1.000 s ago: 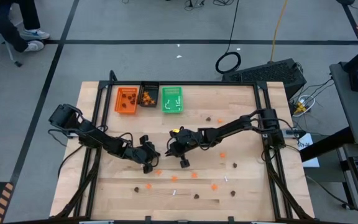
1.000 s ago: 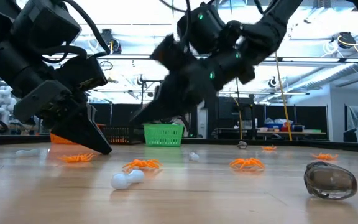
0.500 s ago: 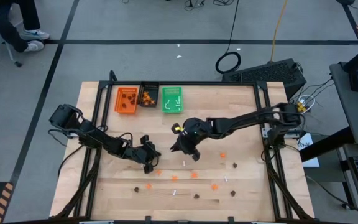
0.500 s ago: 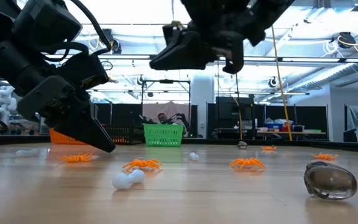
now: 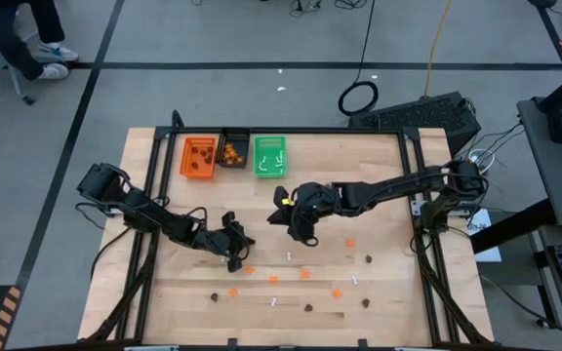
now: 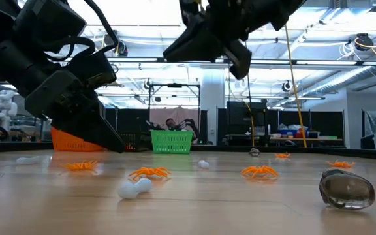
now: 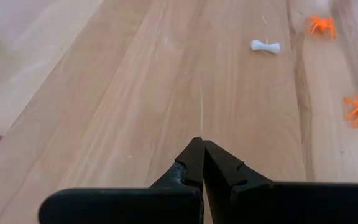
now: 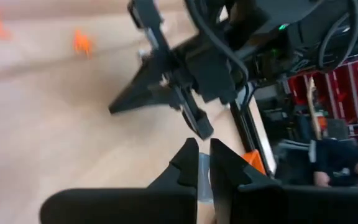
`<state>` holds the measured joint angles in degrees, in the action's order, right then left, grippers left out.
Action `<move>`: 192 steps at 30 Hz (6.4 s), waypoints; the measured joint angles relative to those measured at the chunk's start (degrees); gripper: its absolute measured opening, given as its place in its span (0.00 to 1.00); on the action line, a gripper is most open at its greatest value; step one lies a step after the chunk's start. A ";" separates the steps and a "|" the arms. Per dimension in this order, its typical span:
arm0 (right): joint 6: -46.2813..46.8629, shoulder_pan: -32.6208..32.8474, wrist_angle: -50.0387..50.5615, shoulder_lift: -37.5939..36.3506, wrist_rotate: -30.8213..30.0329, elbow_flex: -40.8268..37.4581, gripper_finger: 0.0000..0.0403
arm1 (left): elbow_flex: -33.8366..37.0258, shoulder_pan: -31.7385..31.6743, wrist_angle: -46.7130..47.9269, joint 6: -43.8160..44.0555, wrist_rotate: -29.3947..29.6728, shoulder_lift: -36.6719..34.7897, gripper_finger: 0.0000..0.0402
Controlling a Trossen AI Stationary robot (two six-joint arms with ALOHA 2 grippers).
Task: Sort Halloween decoration
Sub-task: Put the white bone toy into the green bin, then put the orange spider toy into the black bin
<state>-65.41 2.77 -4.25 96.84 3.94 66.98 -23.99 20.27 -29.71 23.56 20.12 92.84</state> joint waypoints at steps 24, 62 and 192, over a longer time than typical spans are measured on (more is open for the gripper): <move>-0.21 0.97 0.33 0.00 -6.84 0.00 0.00 | -0.02 0.00 -2.29 0.10 1.87 -0.07 0.02; 70.34 -28.57 -23.58 18.32 8.03 0.02 0.07 | -0.10 0.00 -3.54 -0.12 4.91 -0.09 0.02; 57.41 14.21 -15.81 4.55 -2.42 -14.58 0.41 | -23.30 -10.30 59.61 -10.32 -6.61 -18.02 0.37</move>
<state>-8.00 16.97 -20.06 101.38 1.52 52.40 -47.29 9.98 29.90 13.24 13.50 74.82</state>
